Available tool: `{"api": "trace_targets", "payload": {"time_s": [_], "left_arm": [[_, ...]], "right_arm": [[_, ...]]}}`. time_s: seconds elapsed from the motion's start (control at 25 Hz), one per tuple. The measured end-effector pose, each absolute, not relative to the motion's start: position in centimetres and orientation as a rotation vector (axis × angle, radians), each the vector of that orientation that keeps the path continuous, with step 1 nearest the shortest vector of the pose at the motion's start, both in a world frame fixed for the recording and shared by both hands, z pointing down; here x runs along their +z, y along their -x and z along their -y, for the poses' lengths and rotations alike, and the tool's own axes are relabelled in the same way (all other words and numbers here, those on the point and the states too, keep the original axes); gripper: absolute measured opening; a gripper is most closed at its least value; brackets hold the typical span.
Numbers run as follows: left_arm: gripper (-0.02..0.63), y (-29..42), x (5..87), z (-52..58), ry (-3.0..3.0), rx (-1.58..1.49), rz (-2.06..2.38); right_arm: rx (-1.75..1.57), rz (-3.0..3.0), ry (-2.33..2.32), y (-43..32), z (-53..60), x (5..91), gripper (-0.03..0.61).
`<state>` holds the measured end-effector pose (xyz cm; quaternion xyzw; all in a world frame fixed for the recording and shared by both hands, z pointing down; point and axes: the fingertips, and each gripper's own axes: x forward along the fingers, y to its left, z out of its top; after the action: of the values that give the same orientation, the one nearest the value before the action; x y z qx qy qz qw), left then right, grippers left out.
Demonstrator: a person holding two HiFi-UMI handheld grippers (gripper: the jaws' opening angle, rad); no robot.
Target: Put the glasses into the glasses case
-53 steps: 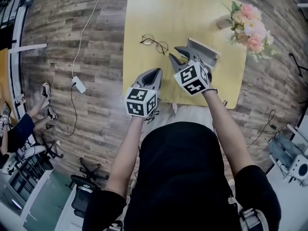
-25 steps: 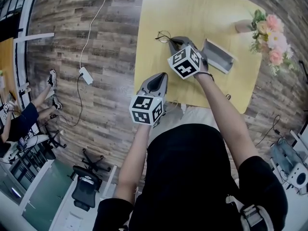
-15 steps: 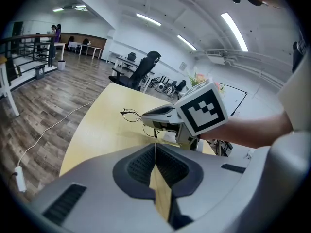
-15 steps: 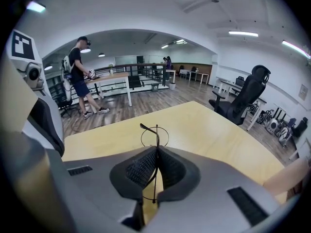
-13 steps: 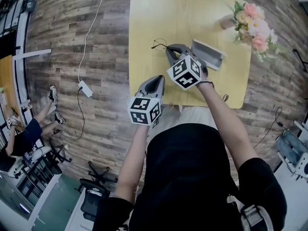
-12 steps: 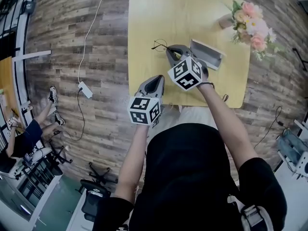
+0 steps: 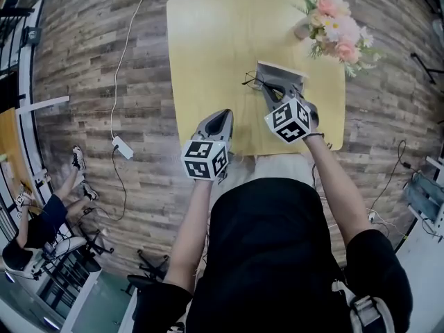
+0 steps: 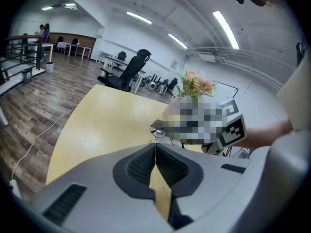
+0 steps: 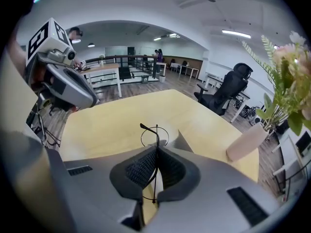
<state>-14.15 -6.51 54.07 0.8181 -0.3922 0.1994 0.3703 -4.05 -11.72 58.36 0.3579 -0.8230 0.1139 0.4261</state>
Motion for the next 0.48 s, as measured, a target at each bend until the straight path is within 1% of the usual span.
{"api": "trace_targets", "payload": {"time_s": [0.2, 0.48], "left_arm": [[0.025, 13.2, 53.8, 6.5, -2.122, 0.528, 0.975], [0.023, 12.3, 53.7, 6.7, -2.13, 0.536, 0.956]], "right_arm": [[0.242, 2.002, -0.885, 1.1, 11.7, 58.8, 0.023], [0.159, 1.979, -0.777, -0.4, 11.6, 60.1, 0.023]]}}
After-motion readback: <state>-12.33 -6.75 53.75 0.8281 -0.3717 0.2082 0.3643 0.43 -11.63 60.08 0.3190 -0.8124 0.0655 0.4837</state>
